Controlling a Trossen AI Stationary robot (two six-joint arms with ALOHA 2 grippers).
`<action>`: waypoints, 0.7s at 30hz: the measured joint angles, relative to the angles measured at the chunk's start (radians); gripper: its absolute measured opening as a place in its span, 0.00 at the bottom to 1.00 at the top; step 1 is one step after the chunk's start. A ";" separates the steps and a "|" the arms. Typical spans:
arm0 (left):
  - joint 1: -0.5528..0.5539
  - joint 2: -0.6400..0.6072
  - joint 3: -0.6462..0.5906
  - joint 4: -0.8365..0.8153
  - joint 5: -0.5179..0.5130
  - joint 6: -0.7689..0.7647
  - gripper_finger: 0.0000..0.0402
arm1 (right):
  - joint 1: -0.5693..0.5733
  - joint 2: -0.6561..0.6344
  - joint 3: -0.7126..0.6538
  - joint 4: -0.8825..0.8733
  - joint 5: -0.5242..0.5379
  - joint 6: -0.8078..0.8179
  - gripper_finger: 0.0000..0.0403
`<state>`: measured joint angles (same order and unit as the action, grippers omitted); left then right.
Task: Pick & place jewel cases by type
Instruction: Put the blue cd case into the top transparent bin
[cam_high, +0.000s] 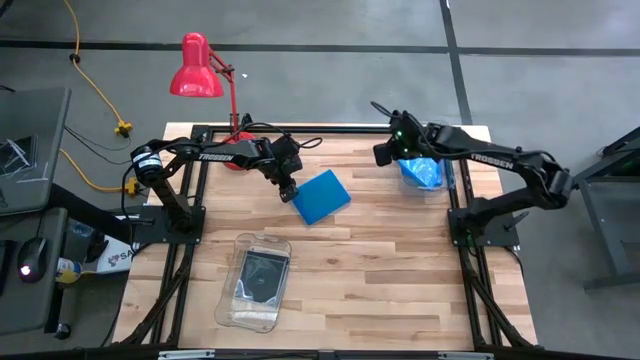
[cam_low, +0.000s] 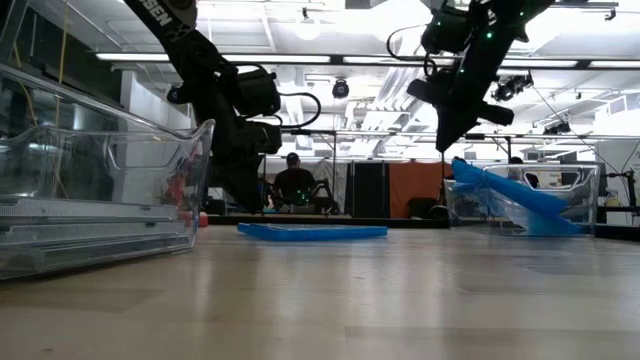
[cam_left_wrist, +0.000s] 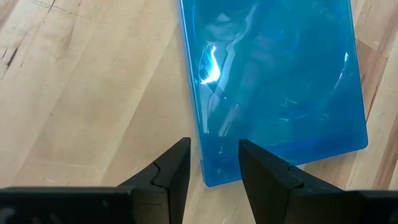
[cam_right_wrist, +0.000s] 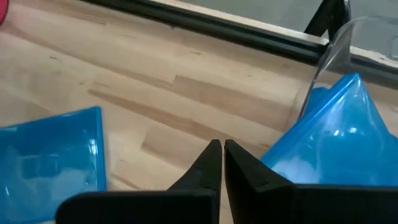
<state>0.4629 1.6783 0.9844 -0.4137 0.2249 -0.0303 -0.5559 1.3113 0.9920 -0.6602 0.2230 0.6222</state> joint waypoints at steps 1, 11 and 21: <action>0.000 0.000 0.000 0.000 0.000 0.000 0.33 | -0.011 0.004 0.000 0.006 -0.012 -0.005 0.00; 0.000 0.000 0.000 -0.002 -0.001 0.000 0.33 | -0.034 0.113 0.000 0.002 -0.138 -0.073 0.00; 0.000 0.000 0.000 -0.008 -0.001 0.000 0.33 | -0.014 0.122 0.000 -0.086 -0.100 -0.078 0.00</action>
<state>0.4629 1.6783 0.9841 -0.4217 0.2236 -0.0303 -0.5701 1.4334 0.9924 -0.7462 0.1227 0.5441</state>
